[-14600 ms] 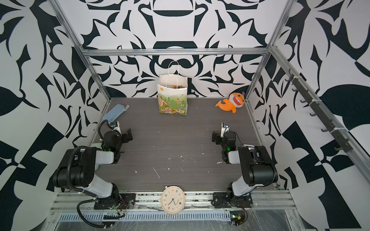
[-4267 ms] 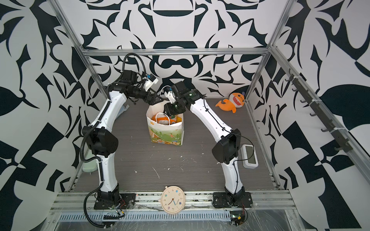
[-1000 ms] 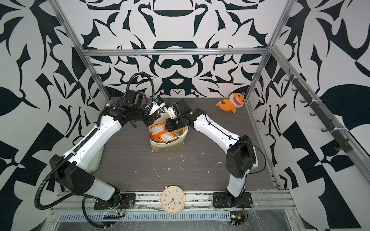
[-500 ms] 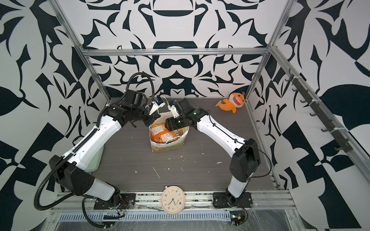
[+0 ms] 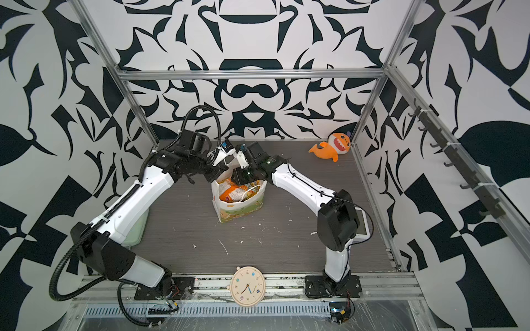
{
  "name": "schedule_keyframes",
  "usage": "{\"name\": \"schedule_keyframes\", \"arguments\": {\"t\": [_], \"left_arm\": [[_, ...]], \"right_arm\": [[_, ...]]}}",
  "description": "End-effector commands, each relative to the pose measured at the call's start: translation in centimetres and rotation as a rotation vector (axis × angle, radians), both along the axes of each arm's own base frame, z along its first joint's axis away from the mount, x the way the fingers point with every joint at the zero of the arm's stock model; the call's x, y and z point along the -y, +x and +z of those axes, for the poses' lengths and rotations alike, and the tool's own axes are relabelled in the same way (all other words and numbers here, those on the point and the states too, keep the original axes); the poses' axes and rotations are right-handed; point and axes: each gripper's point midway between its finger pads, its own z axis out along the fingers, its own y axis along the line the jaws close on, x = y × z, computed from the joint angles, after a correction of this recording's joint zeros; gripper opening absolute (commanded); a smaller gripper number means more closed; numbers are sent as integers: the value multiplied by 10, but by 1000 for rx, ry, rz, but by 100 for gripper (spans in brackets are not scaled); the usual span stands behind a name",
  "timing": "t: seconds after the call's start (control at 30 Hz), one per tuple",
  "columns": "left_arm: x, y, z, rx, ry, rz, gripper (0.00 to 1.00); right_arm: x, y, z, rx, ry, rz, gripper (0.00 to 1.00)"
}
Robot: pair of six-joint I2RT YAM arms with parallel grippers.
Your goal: Take the snacks out of the paper bag
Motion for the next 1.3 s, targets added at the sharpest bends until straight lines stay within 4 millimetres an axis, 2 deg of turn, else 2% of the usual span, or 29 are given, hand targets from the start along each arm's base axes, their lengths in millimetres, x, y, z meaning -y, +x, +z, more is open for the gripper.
{"name": "schedule_keyframes", "arguments": {"t": [0.0,0.1,0.2,0.4,0.77,0.93,1.1,1.17,1.27], "left_arm": [[17,-5,36,88,-105,-68,0],[16,-4,35,94,-102,-61,0],[17,-4,37,102,-107,-63,0],[12,5,34,128,-89,-18,0],[-14,32,38,233,-53,186,0],[-22,40,51,283,-49,229,0],[-30,56,72,349,-58,271,0],[-31,62,82,375,-63,276,0],[-33,70,92,402,-66,283,0]], "right_arm": [[-21,-25,3,-50,30,84,28],[-22,-28,4,-56,31,98,16],[-22,-32,8,-59,43,115,11],[-23,-38,39,-9,103,152,0],[-14,-53,87,94,203,203,0],[-5,-43,90,117,181,169,0],[15,-21,86,182,66,40,0],[21,-16,90,200,37,7,8],[28,-7,90,228,5,-42,14]]}}
